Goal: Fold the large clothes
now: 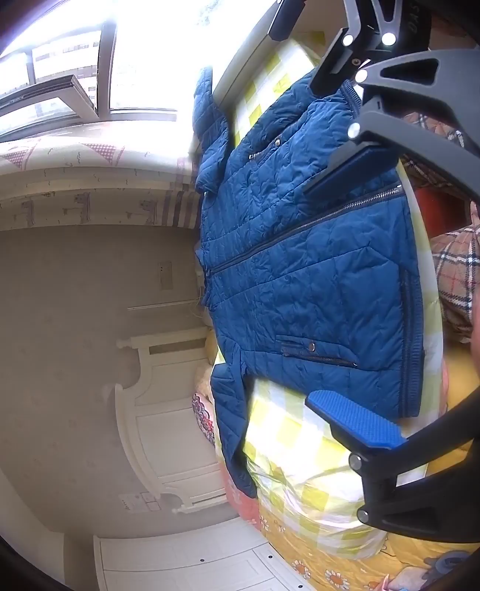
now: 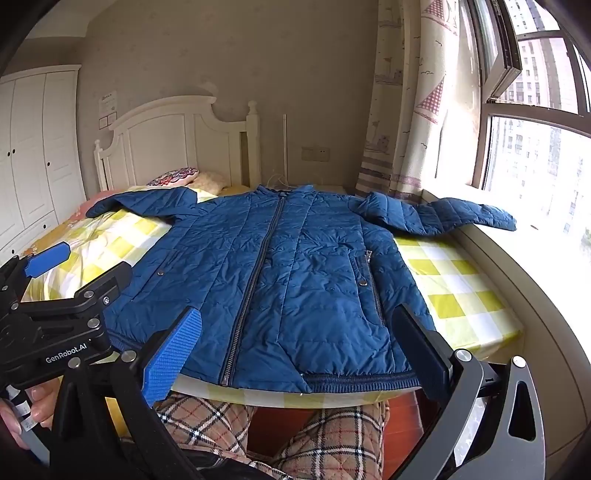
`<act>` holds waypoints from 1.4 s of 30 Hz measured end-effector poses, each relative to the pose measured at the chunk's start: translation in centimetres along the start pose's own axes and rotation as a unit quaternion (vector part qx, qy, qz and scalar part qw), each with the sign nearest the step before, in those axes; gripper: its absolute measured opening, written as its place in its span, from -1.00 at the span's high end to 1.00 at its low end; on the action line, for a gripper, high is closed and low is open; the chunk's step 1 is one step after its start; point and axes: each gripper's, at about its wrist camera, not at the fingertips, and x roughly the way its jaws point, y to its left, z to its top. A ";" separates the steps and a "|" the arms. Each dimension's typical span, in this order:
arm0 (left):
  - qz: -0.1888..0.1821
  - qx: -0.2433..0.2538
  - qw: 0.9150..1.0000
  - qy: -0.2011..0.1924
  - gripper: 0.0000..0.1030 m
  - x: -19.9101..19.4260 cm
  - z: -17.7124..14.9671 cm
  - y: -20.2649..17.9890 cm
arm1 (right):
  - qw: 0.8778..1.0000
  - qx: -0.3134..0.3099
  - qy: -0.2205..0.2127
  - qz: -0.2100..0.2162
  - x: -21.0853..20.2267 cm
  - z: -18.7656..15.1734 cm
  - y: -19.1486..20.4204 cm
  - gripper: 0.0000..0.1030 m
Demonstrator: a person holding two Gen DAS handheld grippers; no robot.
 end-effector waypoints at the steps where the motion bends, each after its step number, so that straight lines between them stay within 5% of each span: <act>1: 0.000 0.000 1.000 0.001 -0.96 0.0 0.0 0.0 | 1.000 0.000 0.001 0.001 0.1 -0.1 0.0 -0.91; 42: -0.001 -0.003 1.000 0.029 -0.96 1.4 0.0 -0.5 | 0.999 0.017 0.025 0.025 1.0 -0.8 -0.5 -0.91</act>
